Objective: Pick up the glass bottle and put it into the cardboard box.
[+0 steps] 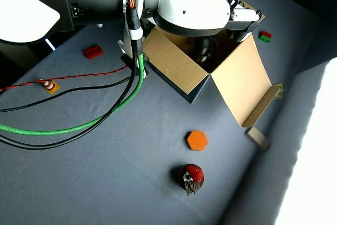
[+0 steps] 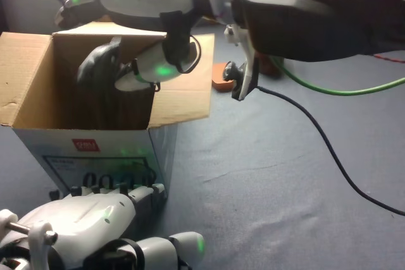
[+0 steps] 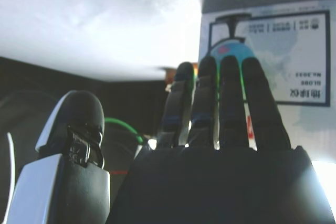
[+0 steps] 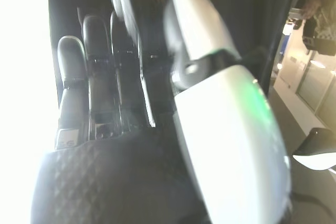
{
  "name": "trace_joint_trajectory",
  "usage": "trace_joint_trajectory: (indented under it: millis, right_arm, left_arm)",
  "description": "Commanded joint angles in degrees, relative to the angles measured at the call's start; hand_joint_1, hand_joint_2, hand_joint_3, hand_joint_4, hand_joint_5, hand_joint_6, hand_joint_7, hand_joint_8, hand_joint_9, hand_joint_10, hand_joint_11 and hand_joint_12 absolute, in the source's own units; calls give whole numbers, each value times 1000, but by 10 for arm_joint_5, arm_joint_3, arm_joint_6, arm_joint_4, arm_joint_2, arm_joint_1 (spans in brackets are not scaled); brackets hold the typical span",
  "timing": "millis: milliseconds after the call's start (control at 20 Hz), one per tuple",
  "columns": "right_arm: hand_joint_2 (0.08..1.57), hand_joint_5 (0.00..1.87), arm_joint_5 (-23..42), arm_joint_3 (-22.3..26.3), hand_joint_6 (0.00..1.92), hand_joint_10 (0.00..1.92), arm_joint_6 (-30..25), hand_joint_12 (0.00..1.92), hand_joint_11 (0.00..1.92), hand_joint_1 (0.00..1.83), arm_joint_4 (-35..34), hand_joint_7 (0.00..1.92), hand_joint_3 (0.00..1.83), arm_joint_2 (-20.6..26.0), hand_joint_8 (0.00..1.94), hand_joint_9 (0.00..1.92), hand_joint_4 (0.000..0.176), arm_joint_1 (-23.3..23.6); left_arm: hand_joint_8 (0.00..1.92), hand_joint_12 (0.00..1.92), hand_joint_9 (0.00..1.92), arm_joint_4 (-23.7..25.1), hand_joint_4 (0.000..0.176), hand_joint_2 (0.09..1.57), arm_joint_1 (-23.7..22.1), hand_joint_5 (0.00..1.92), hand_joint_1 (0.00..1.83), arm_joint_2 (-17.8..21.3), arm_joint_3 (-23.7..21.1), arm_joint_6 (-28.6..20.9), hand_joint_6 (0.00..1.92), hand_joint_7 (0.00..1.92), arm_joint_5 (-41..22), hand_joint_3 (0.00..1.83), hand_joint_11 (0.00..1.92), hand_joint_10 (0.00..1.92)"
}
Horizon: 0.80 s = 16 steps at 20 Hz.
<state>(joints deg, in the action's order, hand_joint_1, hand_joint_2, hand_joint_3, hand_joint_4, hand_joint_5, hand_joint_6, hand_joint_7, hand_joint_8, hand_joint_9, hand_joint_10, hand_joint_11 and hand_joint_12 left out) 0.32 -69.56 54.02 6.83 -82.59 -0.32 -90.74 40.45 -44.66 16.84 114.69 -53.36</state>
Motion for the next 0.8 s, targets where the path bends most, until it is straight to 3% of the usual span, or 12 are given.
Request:
trace_joint_trajectory:
  millis: [0,50,200,250,350,450,500,550,600,650,700,750]
  right_arm:
    - [1056,188,61,5,134,279,-3,120,0,785,0,277,0,8,3,54,0,9]
    - [1051,185,56,10,110,238,-5,30,0,777,0,260,0,14,4,55,0,12]
    - [1048,195,47,52,73,180,-21,10,20,775,1,254,0,57,1,90,0,21]
    - [1048,196,54,79,72,180,-39,15,27,775,2,254,0,85,0,97,0,23]
    - [1049,206,87,147,74,181,-22,19,29,778,-48,259,0,153,2,106,0,19]
    - [1048,218,156,211,77,182,63,25,31,777,-133,272,0,217,8,115,0,-1]
    - [1045,235,207,243,49,143,146,130,5,771,-185,278,0,250,2,135,0,-19]
    - [1064,250,266,282,45,131,274,223,0,667,-282,289,6,280,4,143,0,-42]
    - [1105,282,276,305,53,138,335,394,0,515,-335,332,19,300,16,176,0,-56]
    - [1153,349,287,322,80,167,386,577,0,382,-383,409,31,313,39,233,0,-68]
    - [1153,349,325,348,80,167,462,577,0,382,-468,409,31,326,39,233,0,-81]
    - [1215,476,369,377,416,701,537,1201,0,262,-561,638,9,341,178,329,0,-90]
  left_arm:
    - [0,131,75,22,22,1201,-12,107,0,4,-8,9,0,121,-16,0,0,1]
    - [0,131,75,2,22,1201,-26,108,0,9,-14,26,0,122,-17,0,0,1]
    - [0,131,75,-99,23,1202,-86,108,0,17,-38,107,0,120,-45,0,0,1]
    - [0,131,78,-123,23,1201,-112,109,0,17,-49,120,0,120,-67,0,0,2]
    - [5,132,91,-172,22,1201,-171,120,0,17,-70,156,5,132,-110,0,0,7]
    - [6,133,91,-216,22,1202,-228,130,0,11,-81,197,8,138,-156,0,0,6]
    - [9,133,92,-233,22,1202,-257,137,0,9,-85,207,11,146,-176,0,0,6]
    - [9,151,107,-254,20,1209,-295,173,0,5,-86,222,15,174,-196,2,0,8]
    - [14,179,139,-274,17,1223,-326,244,0,1,-86,246,24,234,-218,5,0,12]
    - [4,331,237,-293,4,1247,-354,359,0,-2,-85,267,21,389,-238,3,0,14]
    - [4,331,237,-309,4,1247,-380,359,0,-4,-85,287,21,389,-259,3,0,14]
    - [23,1017,562,-317,0,1286,-403,592,33,-4,-84,296,24,771,-270,0,20,43]
